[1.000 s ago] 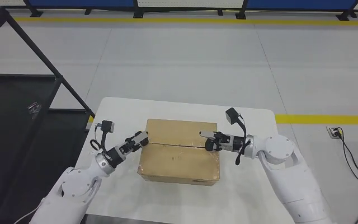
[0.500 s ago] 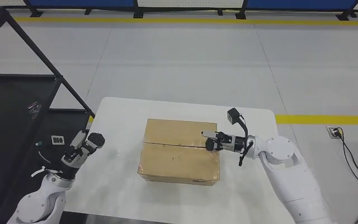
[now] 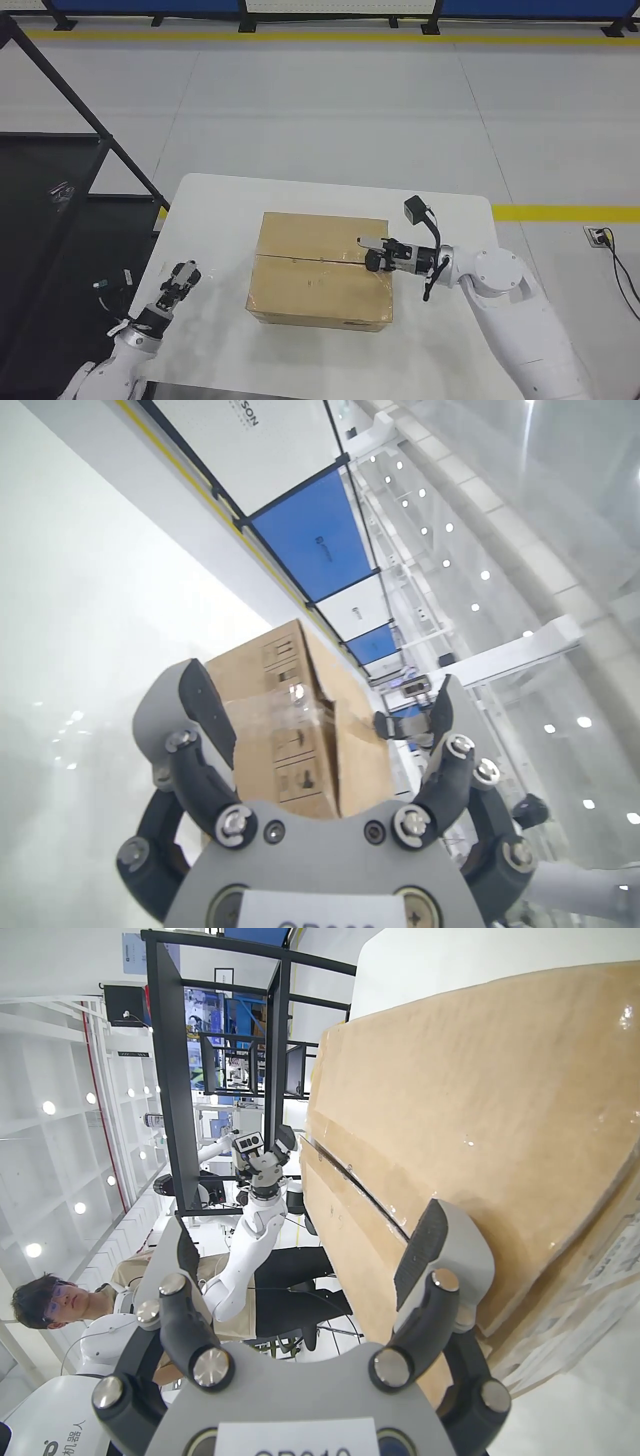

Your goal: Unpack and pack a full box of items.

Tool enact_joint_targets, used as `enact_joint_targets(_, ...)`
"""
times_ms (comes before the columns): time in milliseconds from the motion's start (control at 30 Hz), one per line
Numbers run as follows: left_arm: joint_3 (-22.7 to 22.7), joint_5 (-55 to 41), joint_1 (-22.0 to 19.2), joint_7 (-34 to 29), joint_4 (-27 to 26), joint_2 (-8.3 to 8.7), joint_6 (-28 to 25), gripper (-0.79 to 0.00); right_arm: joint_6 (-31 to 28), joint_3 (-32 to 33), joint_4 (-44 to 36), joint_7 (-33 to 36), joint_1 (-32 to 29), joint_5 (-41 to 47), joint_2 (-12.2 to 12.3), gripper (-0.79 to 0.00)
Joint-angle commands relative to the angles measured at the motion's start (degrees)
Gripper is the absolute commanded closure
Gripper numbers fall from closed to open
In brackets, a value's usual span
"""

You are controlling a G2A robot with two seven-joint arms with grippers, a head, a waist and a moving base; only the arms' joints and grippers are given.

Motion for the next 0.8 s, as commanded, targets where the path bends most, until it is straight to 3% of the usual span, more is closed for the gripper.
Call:
enact_joint_targets(0, 1.48, 2.07, 0.49, 2.13, 0.3, -0.41, -0.5, -0.785, 0.0, -0.15, 0.15, 0.07, 0.22, 0.15, 0.03, -0.785)
enact_joint_targets(200, 3.22, -9.65, 1.67, -5.67, 0.53, -0.92, 0.72, -0.785, -0.08, -0.67, 0.44, 0.08, 0.74, 0.28, 0.17, -0.785)
enact_joint_targets(467, 3.55, -25.45, 0.37, -15.2, 1.52, -1.43, 10.32, -0.785, 0.25, -1.23, 0.77, 0.12, 1.41, 0.39, 0.38, -0.785)
enact_joint_targets(600, 5.81, -28.37, -2.51, -16.16, 3.84, -2.19, 14.69, -0.785, 0.45, -1.7, 0.65, 0.0, 1.66, 0.23, 0.45, -0.785)
enact_joint_targets(767, 8.3, -30.65, -6.01, -14.17, 7.22, -3.36, 16.36, -0.785, 0.82, -2.08, 0.63, -0.27, 1.85, 0.12, 0.57, -0.785)
